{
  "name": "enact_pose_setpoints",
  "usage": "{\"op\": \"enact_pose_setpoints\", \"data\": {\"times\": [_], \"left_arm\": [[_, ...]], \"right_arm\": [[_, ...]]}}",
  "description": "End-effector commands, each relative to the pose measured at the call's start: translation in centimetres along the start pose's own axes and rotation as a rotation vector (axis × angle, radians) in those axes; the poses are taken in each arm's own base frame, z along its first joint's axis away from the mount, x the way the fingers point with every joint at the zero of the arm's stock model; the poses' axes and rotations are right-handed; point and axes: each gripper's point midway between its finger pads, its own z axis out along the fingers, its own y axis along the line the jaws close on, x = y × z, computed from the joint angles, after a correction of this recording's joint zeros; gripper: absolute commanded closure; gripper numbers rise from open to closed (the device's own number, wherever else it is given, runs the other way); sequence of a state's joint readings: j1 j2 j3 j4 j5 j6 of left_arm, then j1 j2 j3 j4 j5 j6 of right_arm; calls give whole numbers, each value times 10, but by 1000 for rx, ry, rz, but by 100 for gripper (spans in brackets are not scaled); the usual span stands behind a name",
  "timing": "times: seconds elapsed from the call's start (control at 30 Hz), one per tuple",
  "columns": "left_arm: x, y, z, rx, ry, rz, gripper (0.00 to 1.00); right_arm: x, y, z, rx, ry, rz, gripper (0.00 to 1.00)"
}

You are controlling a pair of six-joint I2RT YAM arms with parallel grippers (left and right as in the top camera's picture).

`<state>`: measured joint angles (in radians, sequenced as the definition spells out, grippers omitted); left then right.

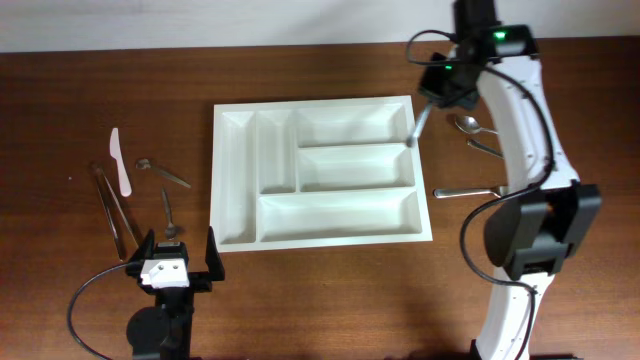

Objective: Pack container
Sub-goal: 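Carry the fork left and release it into the tray's top-right compartment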

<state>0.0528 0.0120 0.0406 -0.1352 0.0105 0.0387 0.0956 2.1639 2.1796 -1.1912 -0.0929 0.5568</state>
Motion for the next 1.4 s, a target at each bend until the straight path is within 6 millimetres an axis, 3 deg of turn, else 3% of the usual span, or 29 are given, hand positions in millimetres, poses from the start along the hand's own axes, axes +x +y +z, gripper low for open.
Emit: {"op": "enact_pose_setpoints", "data": {"times": [0.0, 0.13, 0.2, 0.33, 0.43, 0.7, 0.83, 0.9, 0.93, 0.97, 1.1, 1.2, 1.37], "left_arm": [[2, 1, 0, -5, 1, 15, 1], [2, 1, 0, -5, 1, 15, 1], [2, 1, 0, -5, 1, 15, 1], [2, 1, 0, -5, 1, 15, 1], [2, 1, 0, -5, 1, 15, 1], [2, 1, 0, -5, 1, 15, 1], [2, 1, 0, -5, 1, 15, 1], [2, 1, 0, -5, 1, 15, 1], [2, 1, 0, -5, 1, 15, 1], [2, 1, 0, -5, 1, 15, 1], [2, 1, 0, -5, 1, 15, 1], [2, 1, 0, -5, 1, 15, 1], [2, 1, 0, -5, 1, 15, 1]], "right_arm": [[11, 29, 0, 4, -48, 231, 96], [34, 44, 7, 62, -101, 490, 96], [56, 55, 20, 62, -86, 630, 96], [70, 79, 44, -11, -91, 653, 96], [81, 87, 62, -44, -85, 711, 96], [101, 68, 106, -51, -58, 802, 96], [102, 59, 110, -34, -63, 803, 95], [98, 57, 110, -33, -73, 788, 71], [95, 59, 110, -42, -85, 750, 53], [92, 60, 109, -50, -92, 722, 47], [75, 64, 106, -96, -104, 523, 39], [62, 61, 98, -109, -112, 325, 23], [29, 29, 64, -70, -156, 140, 9]]}}
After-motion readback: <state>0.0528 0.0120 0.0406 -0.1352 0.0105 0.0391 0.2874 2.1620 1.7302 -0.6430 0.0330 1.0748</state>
